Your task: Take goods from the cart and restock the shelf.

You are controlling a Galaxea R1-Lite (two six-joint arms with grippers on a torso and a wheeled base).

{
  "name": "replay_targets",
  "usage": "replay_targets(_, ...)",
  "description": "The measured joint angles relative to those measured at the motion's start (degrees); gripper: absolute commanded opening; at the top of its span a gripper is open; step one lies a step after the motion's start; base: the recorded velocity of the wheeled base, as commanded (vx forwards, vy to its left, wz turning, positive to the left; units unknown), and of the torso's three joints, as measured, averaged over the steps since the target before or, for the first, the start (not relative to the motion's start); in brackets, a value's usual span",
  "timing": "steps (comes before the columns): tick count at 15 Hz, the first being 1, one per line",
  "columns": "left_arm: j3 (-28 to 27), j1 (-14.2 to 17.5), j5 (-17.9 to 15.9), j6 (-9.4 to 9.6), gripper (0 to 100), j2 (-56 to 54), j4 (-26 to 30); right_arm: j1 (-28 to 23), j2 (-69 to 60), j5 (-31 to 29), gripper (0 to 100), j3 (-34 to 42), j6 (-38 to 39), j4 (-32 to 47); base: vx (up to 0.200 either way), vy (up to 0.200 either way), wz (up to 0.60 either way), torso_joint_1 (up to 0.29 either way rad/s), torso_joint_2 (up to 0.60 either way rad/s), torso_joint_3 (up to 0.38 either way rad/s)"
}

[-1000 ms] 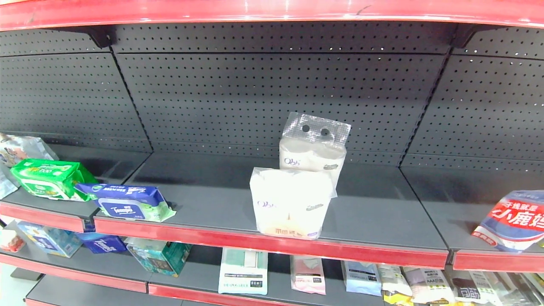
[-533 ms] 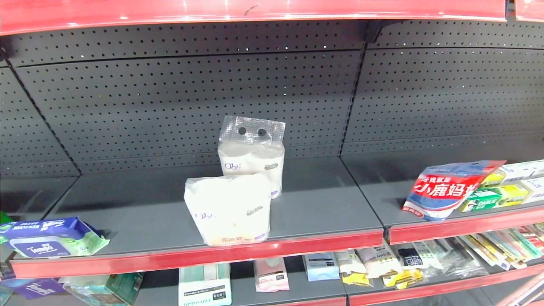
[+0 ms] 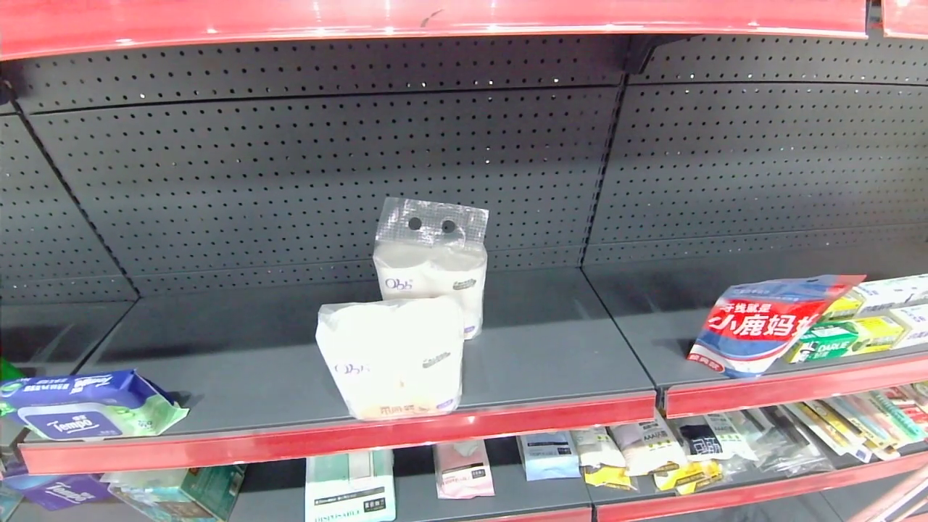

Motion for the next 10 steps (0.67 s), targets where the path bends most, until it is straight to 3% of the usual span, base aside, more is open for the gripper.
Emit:
replay_targets(4,-13.4,0.4,4.0,-0.15,100,29.8,0.3,0.0,0.0,0.0,100,0.0,0.0,0.0,0.0,0.0,0.0,0.0,0.0,0.0)
replay_targets(10,-22.9,-0.7,6.5,1.63,100,63.3,-3.1,0.0,0.0,0.0,100,0.0,0.0,0.0,0.0,0.0,0.0,0.0,0.0,0.0)
